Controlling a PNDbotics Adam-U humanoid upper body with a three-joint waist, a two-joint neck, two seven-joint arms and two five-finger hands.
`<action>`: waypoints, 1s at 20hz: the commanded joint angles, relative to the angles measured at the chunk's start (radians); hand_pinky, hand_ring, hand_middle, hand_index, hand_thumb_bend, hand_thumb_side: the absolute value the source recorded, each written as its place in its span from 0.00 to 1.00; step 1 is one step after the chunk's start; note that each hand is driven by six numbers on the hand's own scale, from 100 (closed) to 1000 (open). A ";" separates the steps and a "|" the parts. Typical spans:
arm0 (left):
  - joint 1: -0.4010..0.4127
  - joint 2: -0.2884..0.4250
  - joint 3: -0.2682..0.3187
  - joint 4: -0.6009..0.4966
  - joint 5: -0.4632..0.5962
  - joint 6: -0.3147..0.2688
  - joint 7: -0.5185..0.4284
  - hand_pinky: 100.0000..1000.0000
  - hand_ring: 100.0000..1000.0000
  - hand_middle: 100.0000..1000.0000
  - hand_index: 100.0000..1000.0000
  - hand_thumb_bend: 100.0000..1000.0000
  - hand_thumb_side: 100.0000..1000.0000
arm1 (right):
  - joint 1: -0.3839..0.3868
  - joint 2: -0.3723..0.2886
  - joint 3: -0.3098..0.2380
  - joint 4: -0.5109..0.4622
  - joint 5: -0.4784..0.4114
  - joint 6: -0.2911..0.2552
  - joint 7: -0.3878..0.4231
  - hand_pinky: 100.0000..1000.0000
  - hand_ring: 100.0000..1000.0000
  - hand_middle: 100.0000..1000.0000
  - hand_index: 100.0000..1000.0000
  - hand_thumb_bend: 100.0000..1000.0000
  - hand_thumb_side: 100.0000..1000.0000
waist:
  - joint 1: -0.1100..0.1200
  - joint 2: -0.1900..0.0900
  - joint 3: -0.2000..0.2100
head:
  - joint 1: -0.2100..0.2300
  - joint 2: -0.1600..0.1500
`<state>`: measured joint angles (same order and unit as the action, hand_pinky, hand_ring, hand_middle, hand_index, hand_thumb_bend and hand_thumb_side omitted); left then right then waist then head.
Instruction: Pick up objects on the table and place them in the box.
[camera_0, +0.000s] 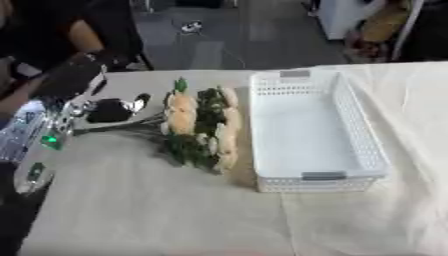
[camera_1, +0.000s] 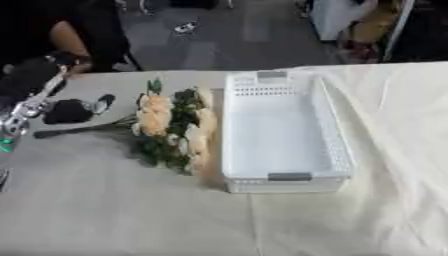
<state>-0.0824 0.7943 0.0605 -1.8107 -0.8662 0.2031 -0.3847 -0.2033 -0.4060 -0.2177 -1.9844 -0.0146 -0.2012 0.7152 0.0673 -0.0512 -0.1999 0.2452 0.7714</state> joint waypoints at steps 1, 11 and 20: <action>-0.064 0.184 -0.075 0.096 0.132 -0.052 -0.053 0.89 0.83 0.77 0.90 0.83 0.65 | -0.011 -0.032 0.004 -0.016 -0.002 0.002 0.008 0.69 0.76 0.83 0.98 0.00 0.36 | 0.002 -0.009 -0.004 | -0.005 -0.001; -0.206 0.260 -0.174 0.316 0.305 -0.120 -0.141 0.89 0.82 0.76 0.90 0.81 0.71 | -0.015 -0.032 0.010 -0.016 -0.007 0.004 0.017 0.69 0.76 0.83 0.99 0.00 0.36 | 0.008 -0.013 -0.017 | -0.005 -0.001; -0.251 0.229 -0.203 0.370 0.298 -0.135 -0.140 0.89 0.82 0.77 0.93 0.81 0.71 | -0.015 -0.031 0.013 -0.016 -0.009 0.004 0.020 0.69 0.76 0.83 0.99 0.00 0.36 | 0.007 -0.015 -0.018 | -0.002 -0.001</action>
<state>-0.3163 1.0015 -0.1472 -1.4438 -0.5626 0.0725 -0.5278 -0.2044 -0.4137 -0.2054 -1.9844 -0.0188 -0.1954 0.7333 0.0772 -0.0585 -0.2182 0.2448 0.7714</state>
